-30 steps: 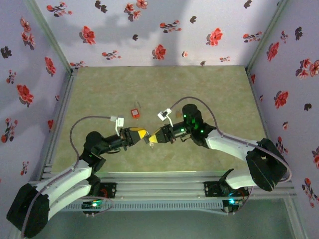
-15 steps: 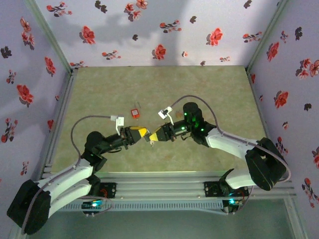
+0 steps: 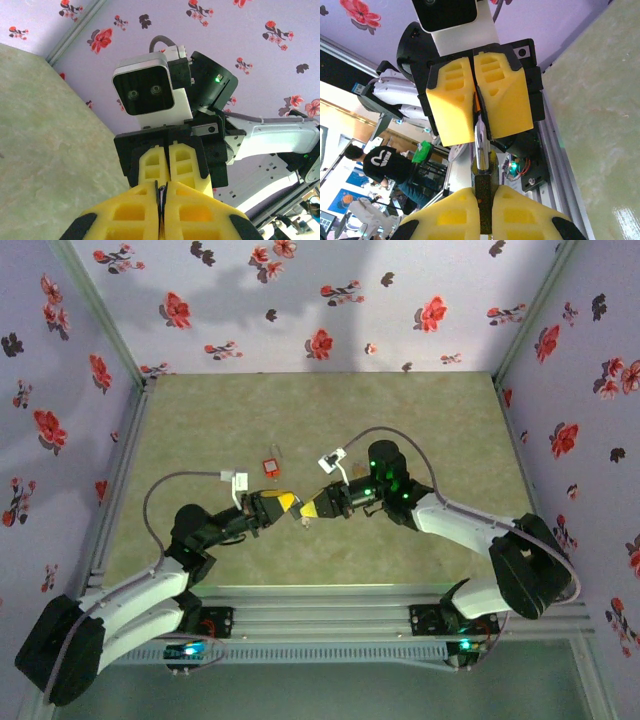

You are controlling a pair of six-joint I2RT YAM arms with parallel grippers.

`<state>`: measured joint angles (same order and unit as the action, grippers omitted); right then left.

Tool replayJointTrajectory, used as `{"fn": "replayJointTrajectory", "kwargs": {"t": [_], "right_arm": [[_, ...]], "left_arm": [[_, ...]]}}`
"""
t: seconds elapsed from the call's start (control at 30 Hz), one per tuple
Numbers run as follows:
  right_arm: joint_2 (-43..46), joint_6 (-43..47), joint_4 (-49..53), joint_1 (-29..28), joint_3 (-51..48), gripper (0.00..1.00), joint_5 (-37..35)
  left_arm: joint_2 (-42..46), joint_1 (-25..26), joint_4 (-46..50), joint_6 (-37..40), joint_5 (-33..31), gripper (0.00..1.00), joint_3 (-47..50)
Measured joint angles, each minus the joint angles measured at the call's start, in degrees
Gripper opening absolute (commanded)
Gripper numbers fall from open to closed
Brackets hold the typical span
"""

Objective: Lock with the key

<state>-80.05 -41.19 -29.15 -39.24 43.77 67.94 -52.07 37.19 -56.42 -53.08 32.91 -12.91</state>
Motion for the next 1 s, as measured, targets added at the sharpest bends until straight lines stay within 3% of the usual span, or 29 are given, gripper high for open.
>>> {"fn": "replayJointTrajectory", "kwargs": {"t": [0.73,0.9,1.0], "right_arm": [[-1.9,-4.3,-5.1,1.1,0.8,0.0,0.3],[-1.5,-1.4,-1.2,1.1,0.9,0.0,-0.1],[-0.7,2.0,3.6,0.9,1.1,0.1,-1.0]], "left_arm": [[-1.3,0.6,-3.4,-0.7,-3.9,0.0,0.7],[-0.7,1.1,-1.4,-1.2,-4.8,0.0,0.6],[0.2,1.6,1.1,-1.9,-5.3,0.0,0.6]]}}
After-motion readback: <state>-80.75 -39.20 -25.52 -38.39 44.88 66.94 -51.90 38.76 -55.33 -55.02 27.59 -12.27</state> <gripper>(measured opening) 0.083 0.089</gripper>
